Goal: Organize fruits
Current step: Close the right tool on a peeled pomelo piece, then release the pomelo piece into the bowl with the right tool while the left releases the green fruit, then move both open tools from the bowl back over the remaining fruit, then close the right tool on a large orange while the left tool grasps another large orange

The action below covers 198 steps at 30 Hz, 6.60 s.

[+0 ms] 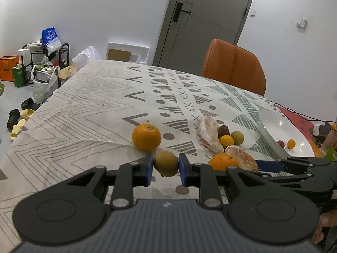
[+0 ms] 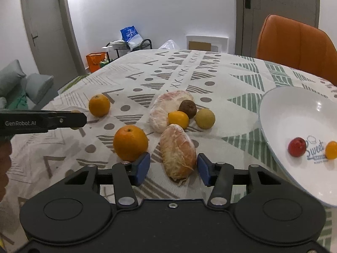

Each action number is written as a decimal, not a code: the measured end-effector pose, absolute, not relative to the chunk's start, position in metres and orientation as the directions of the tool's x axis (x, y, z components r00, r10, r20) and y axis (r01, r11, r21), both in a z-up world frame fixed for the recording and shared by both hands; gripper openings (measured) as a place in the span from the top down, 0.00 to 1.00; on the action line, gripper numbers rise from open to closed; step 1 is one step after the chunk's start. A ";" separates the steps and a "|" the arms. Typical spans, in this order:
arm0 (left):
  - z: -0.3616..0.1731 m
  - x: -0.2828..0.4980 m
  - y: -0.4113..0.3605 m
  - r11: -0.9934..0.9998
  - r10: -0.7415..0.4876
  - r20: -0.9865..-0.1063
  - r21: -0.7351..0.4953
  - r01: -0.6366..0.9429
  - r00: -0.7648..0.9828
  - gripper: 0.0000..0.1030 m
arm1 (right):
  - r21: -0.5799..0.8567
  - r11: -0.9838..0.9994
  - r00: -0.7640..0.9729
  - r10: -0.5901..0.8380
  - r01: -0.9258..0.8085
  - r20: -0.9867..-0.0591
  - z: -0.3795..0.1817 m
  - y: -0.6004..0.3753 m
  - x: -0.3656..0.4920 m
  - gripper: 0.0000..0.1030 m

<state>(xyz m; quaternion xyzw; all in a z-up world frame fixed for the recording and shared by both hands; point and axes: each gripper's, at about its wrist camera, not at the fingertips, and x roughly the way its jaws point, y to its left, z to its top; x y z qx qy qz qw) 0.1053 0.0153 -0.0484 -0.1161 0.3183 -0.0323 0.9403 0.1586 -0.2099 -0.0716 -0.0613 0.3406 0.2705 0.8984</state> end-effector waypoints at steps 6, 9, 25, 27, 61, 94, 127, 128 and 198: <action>-0.051 0.112 0.014 0.966 -0.158 -0.599 -0.258 -0.003 0.785 0.76 | -0.034 0.852 0.673 0.388 -0.523 -0.629 -0.074 -0.197 0.157 0.67; -0.050 0.114 0.009 0.971 -0.160 -0.600 -0.240 0.015 0.783 0.76 | 0.014 0.861 0.674 0.407 -0.508 -0.616 -0.071 -0.206 0.154 0.68; -0.025 0.123 -0.029 0.967 -0.224 -0.542 -0.230 0.114 0.810 0.76 | 0.005 0.911 0.779 0.355 -0.412 -0.516 -0.031 -0.265 0.127 0.68; -0.023 0.123 -0.034 0.966 -0.231 -0.538 -0.228 0.123 0.811 0.76 | 0.007 0.915 0.786 0.350 -0.403 -0.510 -0.030 -0.269 0.124 0.68; -0.016 0.150 -0.148 0.963 -0.265 -0.548 -0.117 0.241 0.793 0.76 | 0.148 0.947 0.847 0.320 -0.284 -0.424 -0.036 -0.370 0.123 0.68; -0.018 0.175 -0.196 0.967 -0.230 -0.572 -0.045 0.250 0.788 0.73 | 0.214 0.945 0.853 0.318 -0.248 -0.414 -0.051 -0.400 0.141 0.68; -0.014 0.139 -0.090 0.998 -0.014 -0.547 -0.062 -0.024 0.837 0.21 | 0.224 0.895 0.802 0.446 -0.386 -0.397 -0.047 -0.348 0.137 0.21; -0.014 0.137 -0.088 0.998 -0.014 -0.545 -0.062 -0.024 0.838 0.21 | 0.223 0.893 0.800 0.449 -0.390 -0.398 -0.046 -0.346 0.137 0.21; -0.066 0.159 0.022 0.985 0.037 -0.628 -0.108 -0.134 0.777 0.42 | 0.195 0.838 0.650 0.524 -0.510 -0.551 -0.064 -0.224 0.159 0.64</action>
